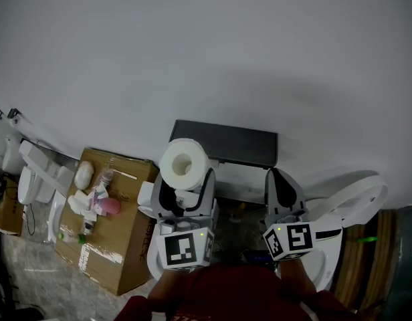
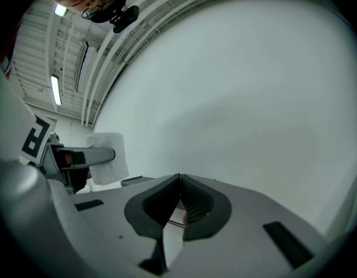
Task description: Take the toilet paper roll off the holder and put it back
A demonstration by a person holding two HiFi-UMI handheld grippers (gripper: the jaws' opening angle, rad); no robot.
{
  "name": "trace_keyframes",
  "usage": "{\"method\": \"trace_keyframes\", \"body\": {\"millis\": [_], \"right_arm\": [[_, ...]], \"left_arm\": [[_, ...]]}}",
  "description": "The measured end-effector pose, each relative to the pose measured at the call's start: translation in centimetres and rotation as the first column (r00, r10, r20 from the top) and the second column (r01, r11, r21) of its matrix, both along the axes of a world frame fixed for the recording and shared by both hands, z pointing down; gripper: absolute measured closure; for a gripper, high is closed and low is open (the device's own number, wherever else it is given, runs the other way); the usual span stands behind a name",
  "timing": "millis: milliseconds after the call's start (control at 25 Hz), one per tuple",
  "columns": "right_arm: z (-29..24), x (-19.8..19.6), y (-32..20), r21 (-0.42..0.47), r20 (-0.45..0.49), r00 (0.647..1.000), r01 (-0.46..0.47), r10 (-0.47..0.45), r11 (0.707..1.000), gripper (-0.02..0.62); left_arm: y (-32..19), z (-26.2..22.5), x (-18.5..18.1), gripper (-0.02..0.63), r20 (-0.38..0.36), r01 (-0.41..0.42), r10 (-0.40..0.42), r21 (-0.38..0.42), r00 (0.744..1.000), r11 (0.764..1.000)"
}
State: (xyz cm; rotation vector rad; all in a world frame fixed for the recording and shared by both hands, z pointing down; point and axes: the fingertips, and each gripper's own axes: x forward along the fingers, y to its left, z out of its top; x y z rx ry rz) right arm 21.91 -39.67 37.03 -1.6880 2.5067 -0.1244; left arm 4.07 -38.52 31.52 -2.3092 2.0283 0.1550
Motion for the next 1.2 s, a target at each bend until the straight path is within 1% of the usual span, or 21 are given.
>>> {"method": "trace_keyframes", "body": {"millis": [240,400,520,680,880,1040,1200], "right_arm": [[0.0,0.3,0.2,0.0,0.004,1.0,-0.007,0.007,1.0,0.577],[0.1,0.6,0.3,-0.001,0.004,1.0,-0.014,0.014,1.0,0.577],[-0.1,0.7,0.3,0.006,-0.006,1.0,-0.011,0.011,1.0,0.577],[-0.2,1.1,0.5,0.008,-0.012,1.0,-0.02,0.02,1.0,0.577],[-0.3,1.5,0.5,0.008,-0.009,0.999,-0.034,0.034,0.999,0.577],[-0.1,1.2,0.4,0.003,-0.01,0.999,-0.031,0.031,1.0,0.577],[0.2,1.1,0.2,-0.009,-0.009,0.999,-0.033,0.033,0.999,0.577]], "left_arm": [[-2.3,-4.7,-0.7,0.199,0.02,0.017,-0.02,0.128,1.0,0.992],[-4.1,-5.8,-1.4,0.199,0.019,0.03,-0.034,0.167,0.999,0.985],[-5.7,-5.8,-1.8,0.199,0.018,0.039,-0.042,0.18,0.999,0.983],[-7.7,-4.3,-2.0,0.199,0.023,0.038,-0.042,0.162,0.999,0.986],[-9.8,-1.0,-2.1,0.199,0.025,0.044,-0.046,0.077,0.999,0.996],[-11.2,1.6,-2.4,0.199,0.028,0.061,-0.062,0.018,0.998,0.998],[-11.8,2.4,-2.6,0.199,0.031,0.076,-0.076,0.0,0.997,0.997]]}}
